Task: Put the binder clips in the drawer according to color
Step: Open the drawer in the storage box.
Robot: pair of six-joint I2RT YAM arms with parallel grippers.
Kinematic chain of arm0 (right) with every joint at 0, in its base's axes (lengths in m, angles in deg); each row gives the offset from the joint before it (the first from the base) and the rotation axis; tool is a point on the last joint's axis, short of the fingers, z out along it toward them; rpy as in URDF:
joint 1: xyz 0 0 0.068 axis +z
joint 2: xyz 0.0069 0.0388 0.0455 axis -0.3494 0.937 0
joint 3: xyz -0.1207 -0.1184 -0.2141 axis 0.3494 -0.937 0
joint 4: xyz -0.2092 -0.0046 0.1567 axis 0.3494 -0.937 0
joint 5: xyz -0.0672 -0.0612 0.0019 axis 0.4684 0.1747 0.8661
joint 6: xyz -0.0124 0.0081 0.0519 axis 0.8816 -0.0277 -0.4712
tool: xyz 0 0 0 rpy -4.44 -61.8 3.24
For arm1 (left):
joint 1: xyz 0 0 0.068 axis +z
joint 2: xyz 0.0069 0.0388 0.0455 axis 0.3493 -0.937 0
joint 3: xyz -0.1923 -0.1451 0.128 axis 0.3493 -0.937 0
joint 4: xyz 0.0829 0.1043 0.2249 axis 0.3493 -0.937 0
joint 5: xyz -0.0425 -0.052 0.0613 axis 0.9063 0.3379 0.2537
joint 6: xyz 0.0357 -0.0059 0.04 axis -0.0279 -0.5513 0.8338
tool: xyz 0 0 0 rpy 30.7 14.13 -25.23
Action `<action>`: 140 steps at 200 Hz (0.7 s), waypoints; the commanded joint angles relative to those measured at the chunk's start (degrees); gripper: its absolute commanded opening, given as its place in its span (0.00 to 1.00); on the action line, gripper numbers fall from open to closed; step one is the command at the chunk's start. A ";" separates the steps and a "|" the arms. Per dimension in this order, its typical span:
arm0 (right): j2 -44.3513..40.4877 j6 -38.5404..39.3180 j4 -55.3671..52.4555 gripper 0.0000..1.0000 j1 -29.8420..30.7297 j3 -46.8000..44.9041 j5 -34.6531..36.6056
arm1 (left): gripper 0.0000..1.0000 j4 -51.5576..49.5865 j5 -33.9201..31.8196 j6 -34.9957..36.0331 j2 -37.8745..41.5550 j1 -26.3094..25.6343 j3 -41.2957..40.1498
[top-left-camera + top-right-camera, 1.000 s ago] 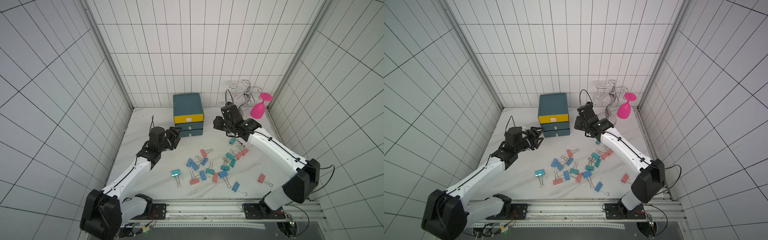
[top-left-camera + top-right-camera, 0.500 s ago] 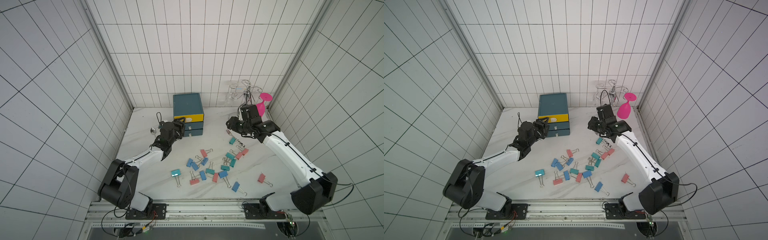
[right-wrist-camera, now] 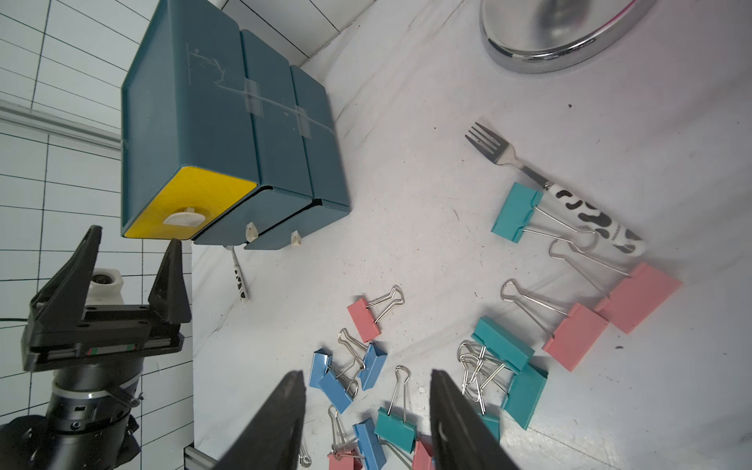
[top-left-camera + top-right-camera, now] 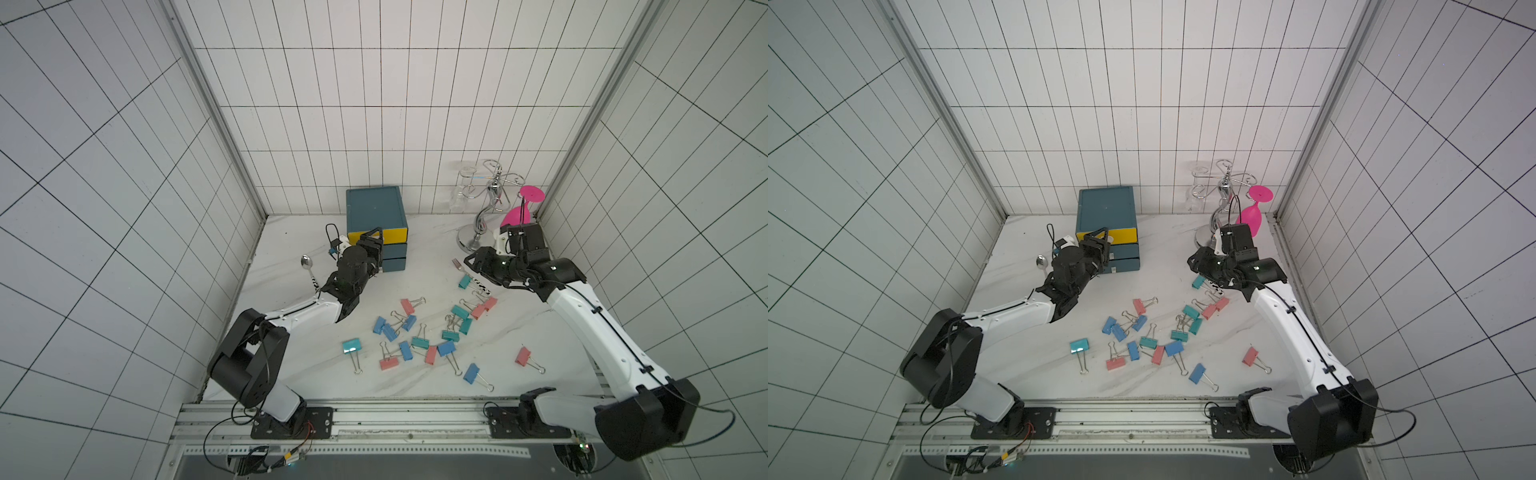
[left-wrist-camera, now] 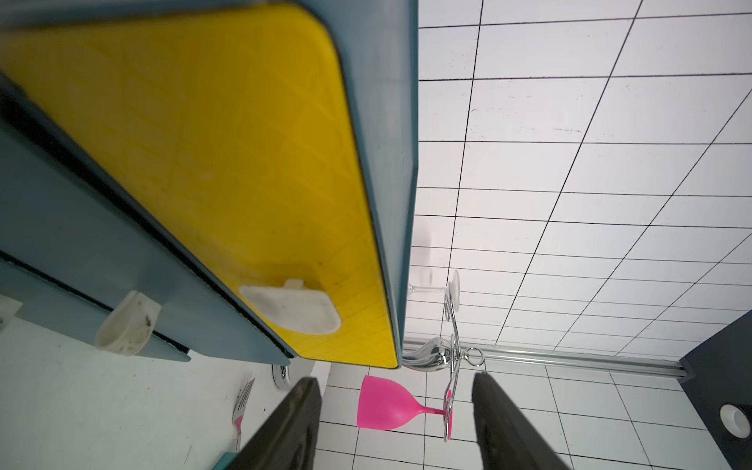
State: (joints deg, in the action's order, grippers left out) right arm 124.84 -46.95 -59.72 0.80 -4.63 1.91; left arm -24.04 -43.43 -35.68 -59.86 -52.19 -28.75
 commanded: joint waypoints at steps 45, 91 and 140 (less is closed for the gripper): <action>-5.66 -0.36 -2.65 0.53 -0.51 -2.76 -2.90 | 0.66 3.82 -7.88 1.30 -1.57 -1.28 -3.69; -5.10 -1.40 -2.57 0.53 -0.37 -1.67 -5.16 | 0.66 9.65 -8.41 1.34 -5.11 -1.30 -3.90; -4.73 -1.56 -2.45 0.53 -0.39 -1.26 -5.86 | 0.67 12.81 -8.99 1.38 -8.05 -1.23 -2.59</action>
State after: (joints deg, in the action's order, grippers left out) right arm 119.82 -48.24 -61.62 0.76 -7.01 -2.81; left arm -14.36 -51.54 -35.31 -66.44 -53.16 -32.51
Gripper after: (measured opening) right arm 0.531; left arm 0.663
